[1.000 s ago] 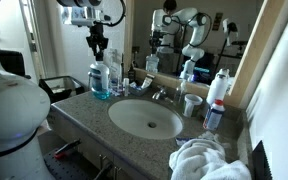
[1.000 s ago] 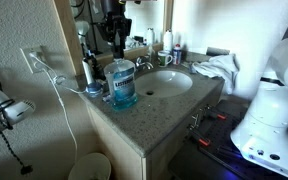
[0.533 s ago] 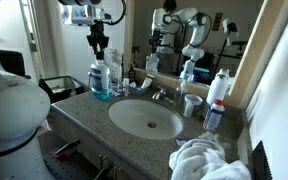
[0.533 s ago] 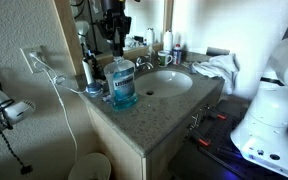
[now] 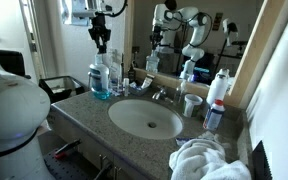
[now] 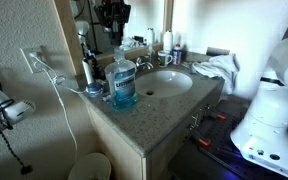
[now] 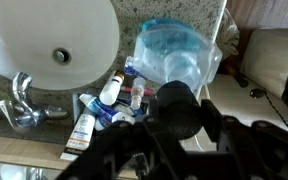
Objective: Remove the black lid from the mouthwash bottle
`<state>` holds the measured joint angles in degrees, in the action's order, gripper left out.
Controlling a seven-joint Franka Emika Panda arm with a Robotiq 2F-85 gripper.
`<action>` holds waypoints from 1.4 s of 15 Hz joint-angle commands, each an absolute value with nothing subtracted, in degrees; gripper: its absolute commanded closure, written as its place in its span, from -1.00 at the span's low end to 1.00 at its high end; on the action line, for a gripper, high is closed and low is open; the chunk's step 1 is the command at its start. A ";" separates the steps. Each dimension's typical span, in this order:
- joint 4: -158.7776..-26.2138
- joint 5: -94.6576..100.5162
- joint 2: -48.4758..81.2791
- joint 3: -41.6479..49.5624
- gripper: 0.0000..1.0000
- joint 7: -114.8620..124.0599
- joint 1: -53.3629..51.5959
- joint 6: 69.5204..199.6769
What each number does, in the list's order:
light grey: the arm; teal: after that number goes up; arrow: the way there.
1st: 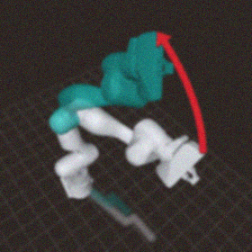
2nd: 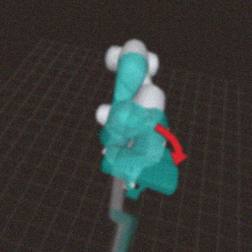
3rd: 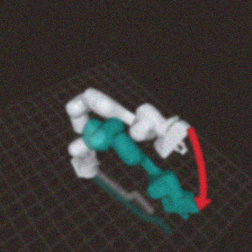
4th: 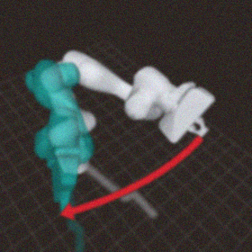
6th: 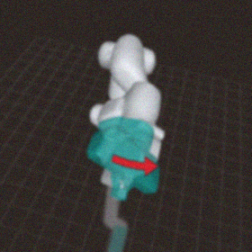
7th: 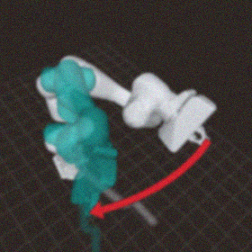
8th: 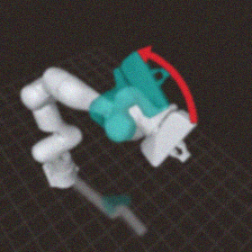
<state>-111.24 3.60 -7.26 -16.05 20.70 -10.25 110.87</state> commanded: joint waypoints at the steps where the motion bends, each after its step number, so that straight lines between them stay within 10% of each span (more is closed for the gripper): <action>1: -109.87 5.40 -8.88 -15.43 0.59 22.25 -10.41 108.74; 21: -138.16 -9.16 -25.66 -13.13 0.59 30.09 -8.09 114.00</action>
